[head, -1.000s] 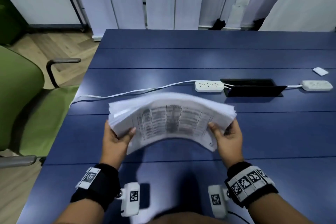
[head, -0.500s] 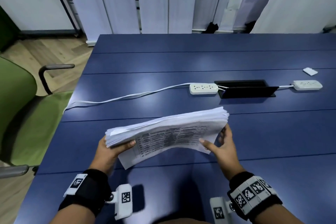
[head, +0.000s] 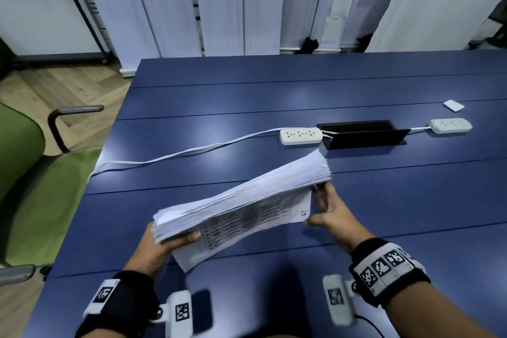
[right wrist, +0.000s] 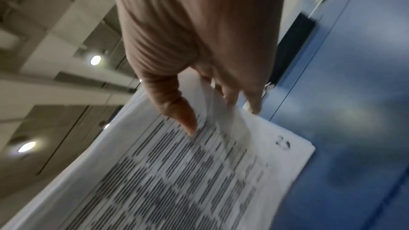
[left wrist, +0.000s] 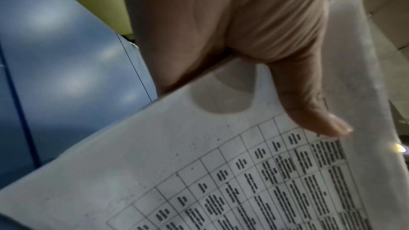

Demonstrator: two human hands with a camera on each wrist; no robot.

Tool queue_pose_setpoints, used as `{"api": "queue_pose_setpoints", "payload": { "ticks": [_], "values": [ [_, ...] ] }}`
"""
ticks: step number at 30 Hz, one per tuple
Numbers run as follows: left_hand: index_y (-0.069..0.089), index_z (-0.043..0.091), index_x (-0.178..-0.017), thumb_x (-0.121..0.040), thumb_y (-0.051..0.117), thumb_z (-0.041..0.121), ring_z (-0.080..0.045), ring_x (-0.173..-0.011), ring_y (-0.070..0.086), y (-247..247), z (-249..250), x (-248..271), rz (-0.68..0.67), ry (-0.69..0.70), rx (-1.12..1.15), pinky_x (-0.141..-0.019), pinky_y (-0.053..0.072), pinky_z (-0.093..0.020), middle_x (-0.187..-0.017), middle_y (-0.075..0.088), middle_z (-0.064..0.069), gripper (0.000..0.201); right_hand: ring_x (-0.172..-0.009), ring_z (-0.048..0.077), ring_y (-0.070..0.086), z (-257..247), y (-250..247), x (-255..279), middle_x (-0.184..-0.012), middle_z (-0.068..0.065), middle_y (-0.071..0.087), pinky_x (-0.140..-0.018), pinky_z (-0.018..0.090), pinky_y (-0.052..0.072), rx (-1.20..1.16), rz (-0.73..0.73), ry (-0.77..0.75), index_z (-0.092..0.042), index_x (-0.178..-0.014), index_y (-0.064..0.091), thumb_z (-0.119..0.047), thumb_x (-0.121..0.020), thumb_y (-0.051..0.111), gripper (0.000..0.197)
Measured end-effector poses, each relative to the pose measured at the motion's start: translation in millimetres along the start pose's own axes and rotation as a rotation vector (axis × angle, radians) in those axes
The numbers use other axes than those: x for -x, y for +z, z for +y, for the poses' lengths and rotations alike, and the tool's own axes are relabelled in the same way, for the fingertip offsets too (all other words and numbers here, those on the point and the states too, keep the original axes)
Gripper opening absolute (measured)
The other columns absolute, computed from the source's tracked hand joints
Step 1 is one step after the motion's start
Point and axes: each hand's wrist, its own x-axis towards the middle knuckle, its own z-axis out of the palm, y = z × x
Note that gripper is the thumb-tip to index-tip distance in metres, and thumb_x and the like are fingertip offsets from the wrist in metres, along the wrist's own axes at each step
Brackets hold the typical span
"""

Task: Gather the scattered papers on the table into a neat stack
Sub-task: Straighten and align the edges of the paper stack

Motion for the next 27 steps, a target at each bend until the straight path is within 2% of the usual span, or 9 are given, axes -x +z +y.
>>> {"api": "queue_pose_setpoints", "payload": {
  "ticks": [3, 5, 6, 9, 13, 16, 19, 22, 27],
  "values": [
    [0.074, 0.004, -0.098, -0.032, 0.098, 0.041, -0.021, -0.093, 0.07, -2, -1, 3, 0.003, -0.016, 0.001, -0.083, 0.057, -0.028, -0.104, 0.074, -0.016, 0.08, -0.135, 0.008, 0.036, 2, -4, -11, -0.148, -0.008, 0.037, -0.088, 0.027, 0.049, -0.074, 0.151, -0.015, -0.026, -0.144, 0.029, 0.032, -0.071, 0.048, 0.095],
    [0.077, 0.009, -0.093, -0.032, 0.097, 0.045, -0.018, -0.089, 0.071, -1, 0, 5, -0.004, -0.004, -0.014, -0.081, 0.057, -0.026, -0.099, 0.075, -0.013, 0.074, -0.137, 0.021, 0.037, 0, -14, -20, -0.154, 0.002, 0.032, -0.096, 0.039, 0.046, 0.003, 0.268, -0.034, -0.03, -0.149, 0.02, 0.011, -0.071, 0.063, 0.098],
    [0.077, 0.012, -0.092, -0.033, 0.096, 0.047, -0.017, -0.088, 0.071, -2, 2, 6, -0.015, 0.009, -0.03, -0.08, 0.057, -0.026, -0.096, 0.076, -0.012, 0.071, -0.131, 0.023, 0.045, 0, -14, -22, -0.149, 0.005, 0.04, -0.097, 0.041, 0.046, 0.101, 0.183, -0.036, -0.032, -0.148, 0.023, -0.001, -0.067, 0.069, 0.098],
    [0.075, 0.004, -0.09, -0.038, 0.095, 0.046, -0.018, -0.086, 0.07, -11, 2, 5, 0.004, 0.041, -0.042, -0.08, 0.056, -0.032, -0.094, 0.075, -0.014, 0.07, -0.11, 0.015, 0.06, -6, -10, -18, -0.125, 0.001, 0.064, -0.089, 0.033, 0.052, 0.148, -0.159, 0.029, -0.025, -0.128, 0.057, 0.01, -0.059, 0.071, 0.079],
    [0.071, -0.001, -0.101, -0.042, 0.095, 0.037, -0.026, -0.094, 0.067, -18, -5, 1, 0.031, 0.007, 0.01, -0.089, 0.051, -0.043, -0.103, 0.073, -0.02, 0.073, -0.104, 0.01, 0.063, -1, -12, -19, -0.118, 0.003, 0.066, -0.076, 0.02, 0.056, -0.083, 0.022, 0.004, -0.012, -0.116, 0.063, 0.013, -0.056, 0.082, 0.067],
    [0.071, 0.002, -0.102, -0.039, 0.096, 0.038, -0.024, -0.092, 0.07, -5, -2, -3, 0.114, 0.003, 0.088, -0.082, 0.057, -0.035, -0.103, 0.074, -0.015, 0.076, -0.089, 0.007, 0.068, 4, 15, -18, -0.097, 0.0, 0.073, -0.08, 0.026, 0.054, -0.102, 0.11, 0.023, -0.001, -0.107, 0.063, 0.011, -0.067, 0.077, 0.044],
    [0.072, 0.008, -0.093, -0.065, 0.086, 0.019, -0.011, -0.077, 0.071, 12, 14, -5, 0.298, 0.061, 0.164, -0.07, 0.058, -0.023, -0.095, 0.076, -0.006, 0.033, -0.074, 0.001, 0.068, -13, 42, -7, -0.076, -0.009, 0.075, -0.079, 0.028, 0.057, -0.175, 0.233, -0.06, -0.007, -0.097, 0.062, 0.019, -0.08, 0.061, 0.031],
    [0.067, 0.006, -0.093, -0.081, 0.065, -0.011, 0.001, -0.068, 0.068, 19, 33, -5, 0.382, 0.154, 0.174, -0.068, 0.056, -0.016, -0.077, 0.075, 0.011, 0.021, -0.079, -0.001, 0.068, -27, 59, 11, -0.08, -0.013, 0.075, -0.078, 0.019, 0.057, -0.246, 0.289, -0.194, -0.01, -0.099, 0.061, 0.016, -0.085, 0.057, 0.029],
    [0.065, 0.001, -0.107, -0.065, 0.078, -0.009, 0.001, -0.079, 0.066, -8, 27, 4, 0.341, 0.234, 0.029, -0.077, 0.054, -0.014, -0.088, 0.074, 0.008, 0.045, -0.092, 0.0, 0.067, -9, 63, 39, -0.094, -0.009, 0.074, -0.08, 0.016, 0.053, -0.183, 0.264, -0.238, -0.012, -0.106, 0.06, 0.011, -0.08, 0.067, 0.036]
  ]
}}
